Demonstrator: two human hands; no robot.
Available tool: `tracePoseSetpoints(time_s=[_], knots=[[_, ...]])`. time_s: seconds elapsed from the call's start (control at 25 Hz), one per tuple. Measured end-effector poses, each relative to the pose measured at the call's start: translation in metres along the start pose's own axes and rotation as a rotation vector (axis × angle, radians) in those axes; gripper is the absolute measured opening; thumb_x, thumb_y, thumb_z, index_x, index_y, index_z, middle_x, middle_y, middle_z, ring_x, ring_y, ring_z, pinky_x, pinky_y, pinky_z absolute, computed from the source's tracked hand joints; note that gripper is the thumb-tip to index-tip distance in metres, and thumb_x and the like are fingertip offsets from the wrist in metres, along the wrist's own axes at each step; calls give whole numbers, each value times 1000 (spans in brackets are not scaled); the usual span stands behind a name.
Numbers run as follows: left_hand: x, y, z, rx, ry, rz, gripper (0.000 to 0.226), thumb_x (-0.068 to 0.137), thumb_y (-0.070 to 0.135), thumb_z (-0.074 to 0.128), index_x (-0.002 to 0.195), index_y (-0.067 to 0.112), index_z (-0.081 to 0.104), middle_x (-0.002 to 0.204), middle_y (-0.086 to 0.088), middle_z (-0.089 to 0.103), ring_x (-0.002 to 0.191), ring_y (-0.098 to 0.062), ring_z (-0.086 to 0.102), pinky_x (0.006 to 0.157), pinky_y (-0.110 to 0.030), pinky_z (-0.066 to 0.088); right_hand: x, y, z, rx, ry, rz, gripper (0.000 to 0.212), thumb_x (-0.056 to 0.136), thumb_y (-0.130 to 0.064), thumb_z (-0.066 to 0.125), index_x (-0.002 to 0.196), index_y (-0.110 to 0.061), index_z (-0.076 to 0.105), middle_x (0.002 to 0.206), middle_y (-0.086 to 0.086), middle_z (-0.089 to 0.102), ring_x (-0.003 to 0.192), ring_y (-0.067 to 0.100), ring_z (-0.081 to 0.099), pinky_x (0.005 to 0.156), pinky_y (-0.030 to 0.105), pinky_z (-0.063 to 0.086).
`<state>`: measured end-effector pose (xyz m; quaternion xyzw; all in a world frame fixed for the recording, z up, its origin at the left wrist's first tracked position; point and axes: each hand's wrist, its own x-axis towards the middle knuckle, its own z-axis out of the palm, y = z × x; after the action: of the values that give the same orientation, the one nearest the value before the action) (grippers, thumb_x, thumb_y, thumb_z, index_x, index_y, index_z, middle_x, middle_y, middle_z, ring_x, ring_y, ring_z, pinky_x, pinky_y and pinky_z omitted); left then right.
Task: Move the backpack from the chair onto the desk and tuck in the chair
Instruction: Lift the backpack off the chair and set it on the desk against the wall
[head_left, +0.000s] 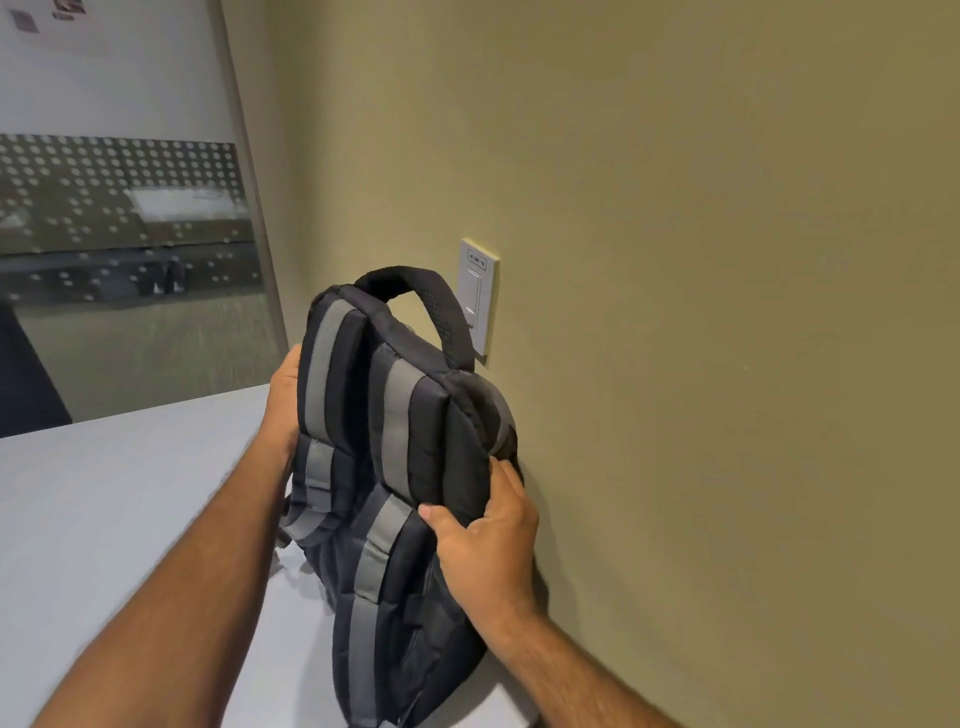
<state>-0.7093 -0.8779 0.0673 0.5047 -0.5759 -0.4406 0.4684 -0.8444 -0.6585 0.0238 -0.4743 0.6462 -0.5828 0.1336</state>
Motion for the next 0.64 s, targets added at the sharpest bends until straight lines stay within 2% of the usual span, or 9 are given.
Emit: tracePoseSetpoints(time_s=[0.08,0.16,0.2,0.28,0.36,0.44,0.48,0.56,0.64], knots=[[16,0,8,59,-18,-40,17,108,12,45,93,17,51,80,5,50,68,-7,45,58,-12,43,5,7,12,-25,5,-11,46,76,-8,91,116,-16,70,107,-11,62,104,-2,60,88,-4,40],[23,-15,14,-17,-67,16,13,107,7,41,110,12,53,90,7,57,78,-5,53,73,-21,49,10,15,21,-48,10,1,41,78,-8,90,113,-15,71,102,-15,59,102,8,61,88,-1,41],[26,-24,16,-25,-84,39,18,106,6,41,118,8,54,95,6,60,81,-5,56,72,-18,51,11,18,23,-66,20,3,38,78,-8,89,110,-14,71,100,-17,57,102,15,62,89,2,41],[41,-31,23,-13,-23,-107,24,108,8,42,126,0,56,101,-5,63,77,-9,52,59,-10,47,14,23,29,-100,42,-1,34,77,-7,90,105,-12,72,97,-21,54,100,21,62,92,9,43],[54,-32,31,-136,26,-300,22,109,16,43,110,7,62,95,-9,61,84,-18,52,53,-16,44,15,30,37,-131,57,-15,34,77,-8,90,105,-10,71,96,-20,53,98,21,62,92,11,45],[56,-43,33,-159,-3,-249,21,108,19,45,113,8,62,91,-4,61,95,-22,53,63,-20,48,14,37,43,-158,61,7,38,78,-13,90,109,-11,70,97,-23,51,97,17,60,88,6,42],[53,-50,31,-150,-31,-193,23,107,19,47,121,8,61,99,-7,64,100,-24,53,74,-25,50,13,41,43,-166,59,31,40,78,-15,91,112,-13,69,98,-24,51,97,15,59,87,5,42],[43,-62,29,-91,-83,-85,30,105,18,51,131,6,59,118,-12,65,105,-28,56,92,-40,52,12,50,42,-168,52,90,43,79,-18,91,114,-13,67,102,-15,57,99,15,59,91,17,53],[42,-66,28,-5,-116,-6,34,103,15,55,135,6,59,124,-12,65,108,-29,59,95,-46,53,13,55,39,-178,54,123,48,78,-22,92,117,-12,67,107,-7,61,101,16,60,96,23,55]])
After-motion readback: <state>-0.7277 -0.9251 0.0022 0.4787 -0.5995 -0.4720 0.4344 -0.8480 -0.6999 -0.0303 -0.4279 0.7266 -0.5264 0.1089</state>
